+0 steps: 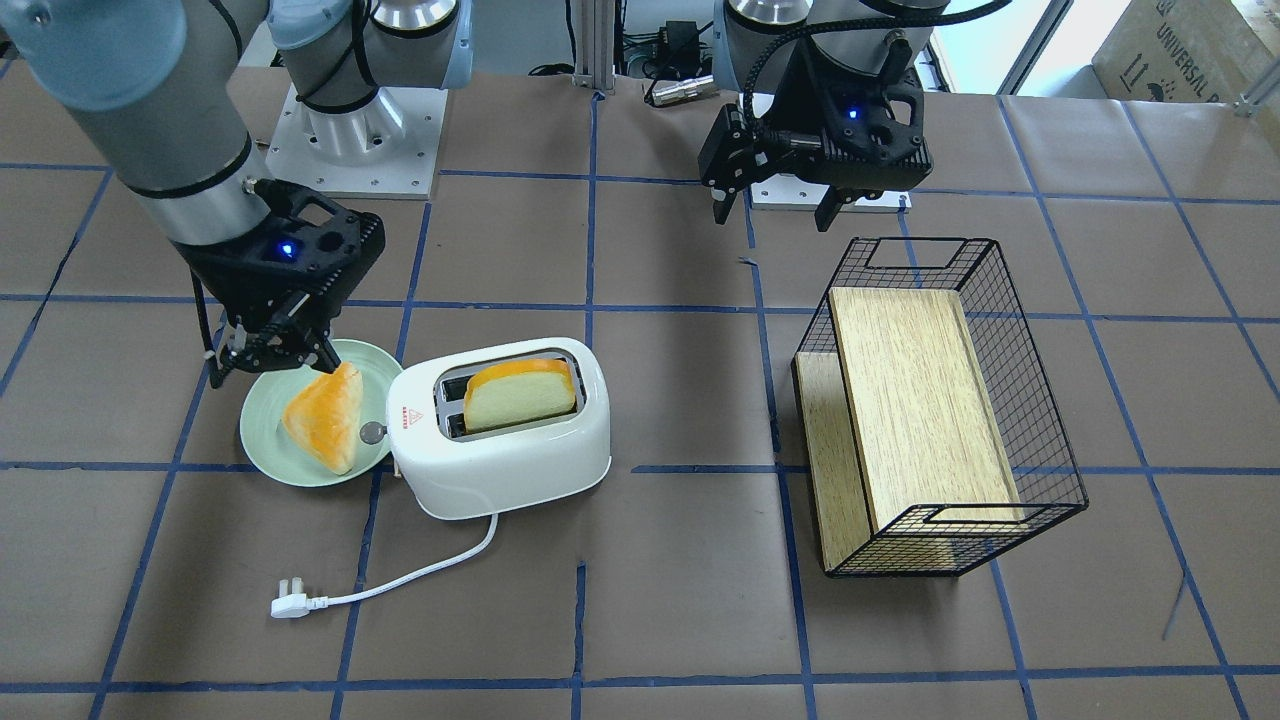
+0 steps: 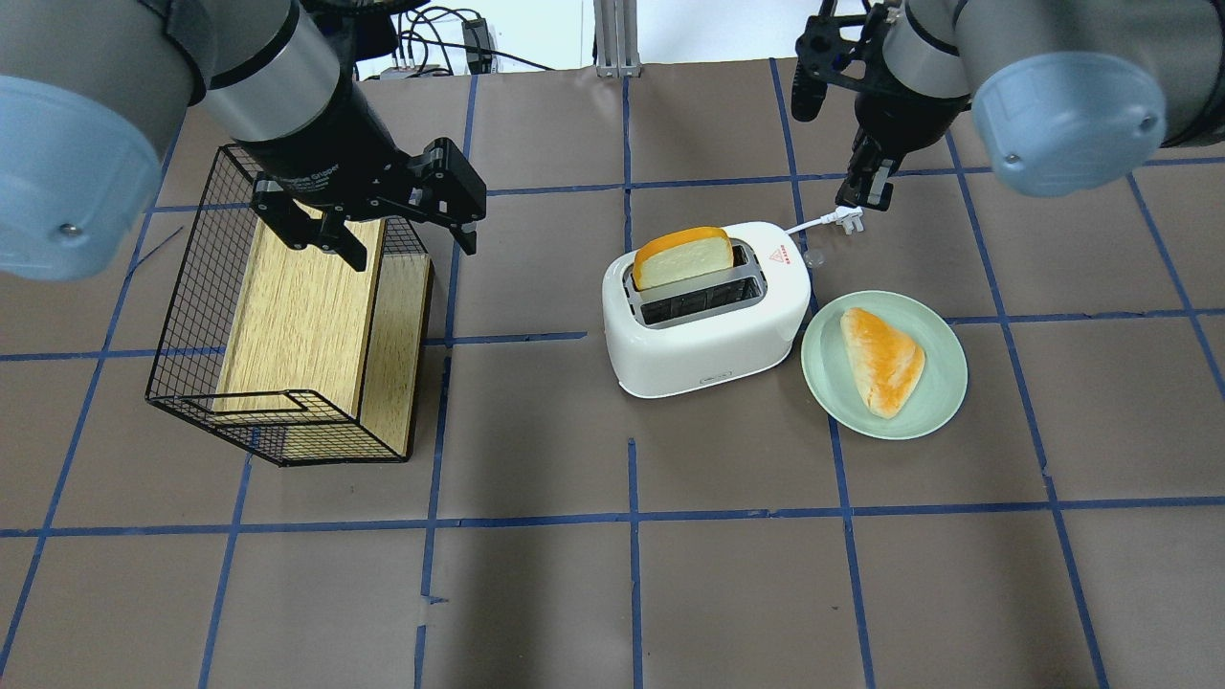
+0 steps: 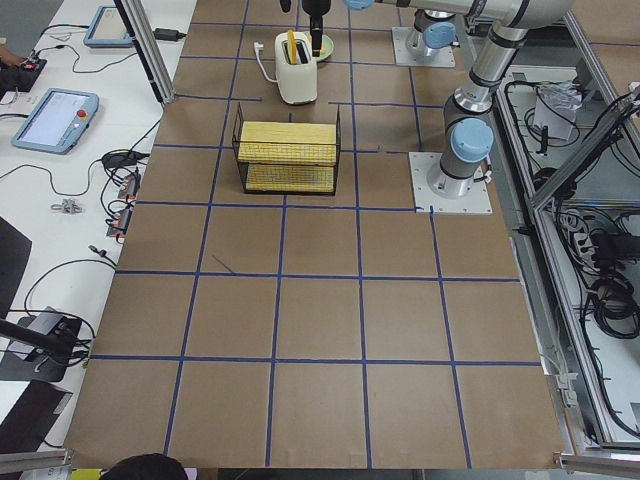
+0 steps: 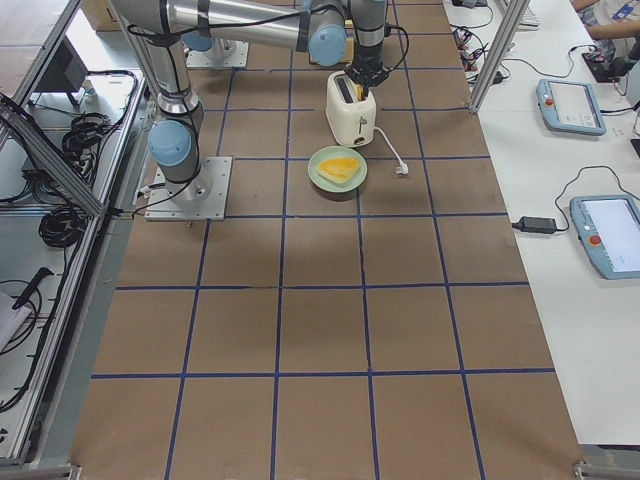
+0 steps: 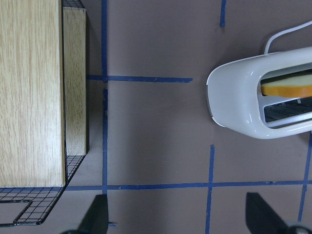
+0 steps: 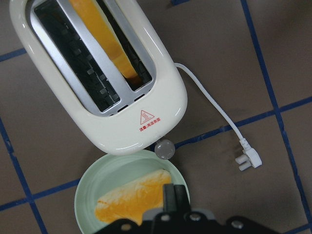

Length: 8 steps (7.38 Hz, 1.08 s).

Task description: Press toaster with right arm

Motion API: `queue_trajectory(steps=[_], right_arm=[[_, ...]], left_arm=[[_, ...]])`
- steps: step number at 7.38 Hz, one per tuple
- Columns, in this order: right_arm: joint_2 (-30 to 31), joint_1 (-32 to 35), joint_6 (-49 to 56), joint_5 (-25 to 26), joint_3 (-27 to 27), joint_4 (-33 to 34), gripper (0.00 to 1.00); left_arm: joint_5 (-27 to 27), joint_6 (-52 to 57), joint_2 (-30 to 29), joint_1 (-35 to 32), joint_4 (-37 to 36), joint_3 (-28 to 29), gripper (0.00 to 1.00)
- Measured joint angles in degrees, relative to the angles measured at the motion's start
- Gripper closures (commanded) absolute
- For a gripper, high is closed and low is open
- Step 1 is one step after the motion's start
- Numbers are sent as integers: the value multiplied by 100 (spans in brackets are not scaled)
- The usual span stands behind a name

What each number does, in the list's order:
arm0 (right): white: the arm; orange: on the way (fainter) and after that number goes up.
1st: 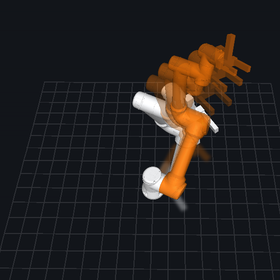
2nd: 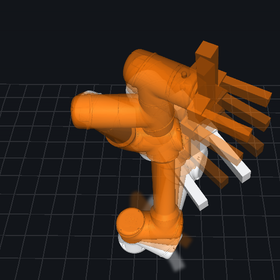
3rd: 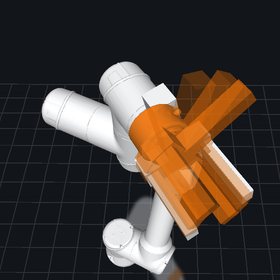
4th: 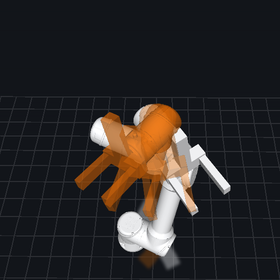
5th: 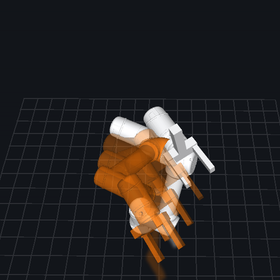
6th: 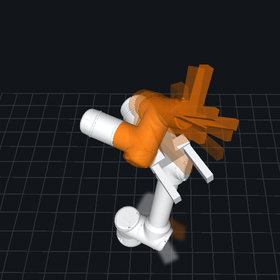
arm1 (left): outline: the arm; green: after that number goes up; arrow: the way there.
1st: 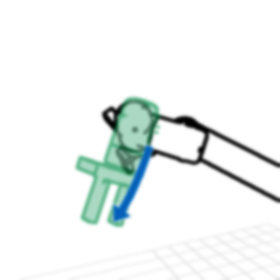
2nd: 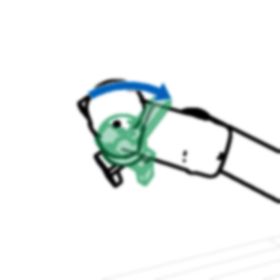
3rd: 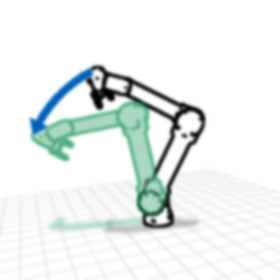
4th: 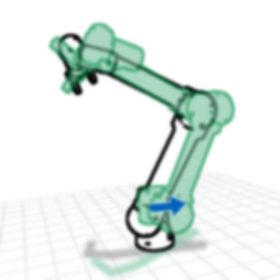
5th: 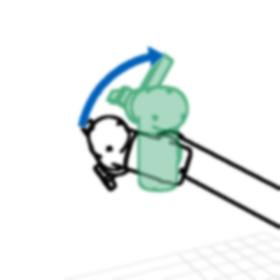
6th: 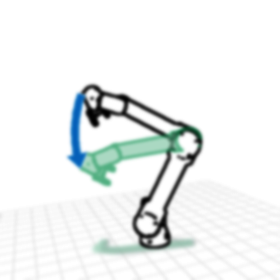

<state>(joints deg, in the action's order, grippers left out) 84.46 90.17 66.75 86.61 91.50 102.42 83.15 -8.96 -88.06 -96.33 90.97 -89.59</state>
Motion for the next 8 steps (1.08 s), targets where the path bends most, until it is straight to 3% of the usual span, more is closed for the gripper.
queue_trajectory(steps=[2, 5, 6, 7, 8], right_arm=[[372, 1, -1958, 131, -254, -584, 91], [280, 7, -5416, 157, -637, -1350, 91], [183, 4, -6052, 153, -729, -1592, 76], [135, 2, -6422, 162, -755, -1699, 50], [110, 1, -6588, 173, -743, -1724, 2]], left_arm=[[0, 0, 0, 0, 0, -4, 0], [0, 0, -1, 0, 0, -3, 0], [0, 0, -1, 0, 0, -4, 0], [0, 0, -1, 0, 0, -6, 0], [0, 0, -1, 0, 0, -6, 0]])
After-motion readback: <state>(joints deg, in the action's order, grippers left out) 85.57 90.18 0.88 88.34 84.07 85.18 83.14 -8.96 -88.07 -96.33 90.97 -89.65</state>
